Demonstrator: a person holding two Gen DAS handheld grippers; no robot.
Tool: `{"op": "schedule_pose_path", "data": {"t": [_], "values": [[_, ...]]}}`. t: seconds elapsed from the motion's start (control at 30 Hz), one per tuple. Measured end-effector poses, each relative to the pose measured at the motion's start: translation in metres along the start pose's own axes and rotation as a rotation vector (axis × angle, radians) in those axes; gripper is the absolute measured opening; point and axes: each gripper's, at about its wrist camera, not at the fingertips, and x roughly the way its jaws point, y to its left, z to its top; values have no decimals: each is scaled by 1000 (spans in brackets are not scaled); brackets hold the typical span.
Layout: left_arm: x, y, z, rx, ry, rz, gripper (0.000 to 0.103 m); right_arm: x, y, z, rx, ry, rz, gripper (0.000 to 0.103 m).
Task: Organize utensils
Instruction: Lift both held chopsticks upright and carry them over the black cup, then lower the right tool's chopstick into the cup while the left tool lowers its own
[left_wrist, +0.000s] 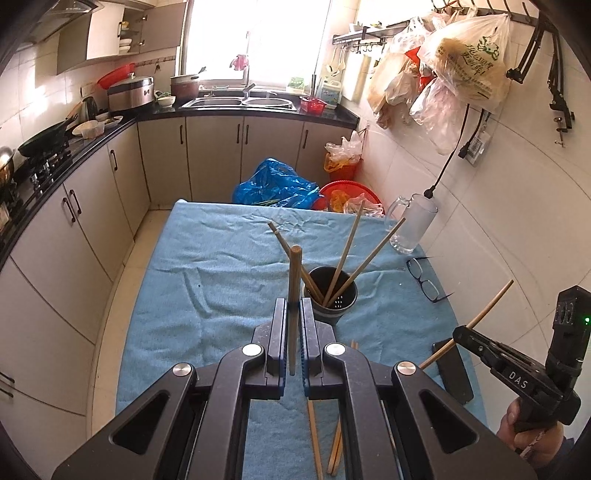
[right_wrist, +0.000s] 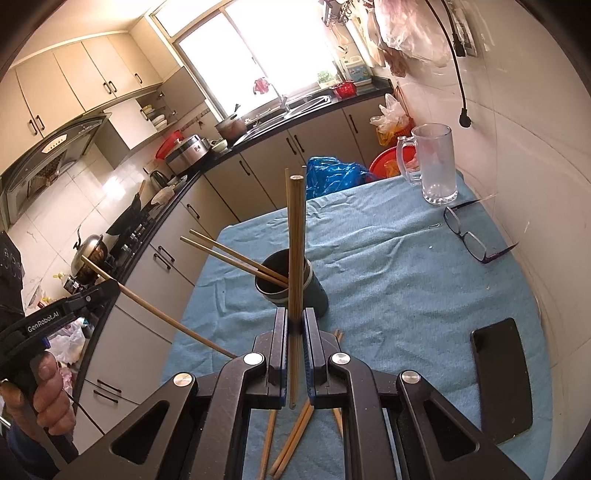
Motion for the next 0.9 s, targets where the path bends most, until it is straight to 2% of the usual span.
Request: {"op": "schedule_pose_path", "data": {"t": [0.33, 0.9], "values": [[-6, -9, 16, 28, -24, -7, 5, 2, 3, 15, -18, -10, 1, 8], [-17, -21, 63, 42, -86, -35, 5, -11, 28, 73, -78, -108, 14, 8]]}}
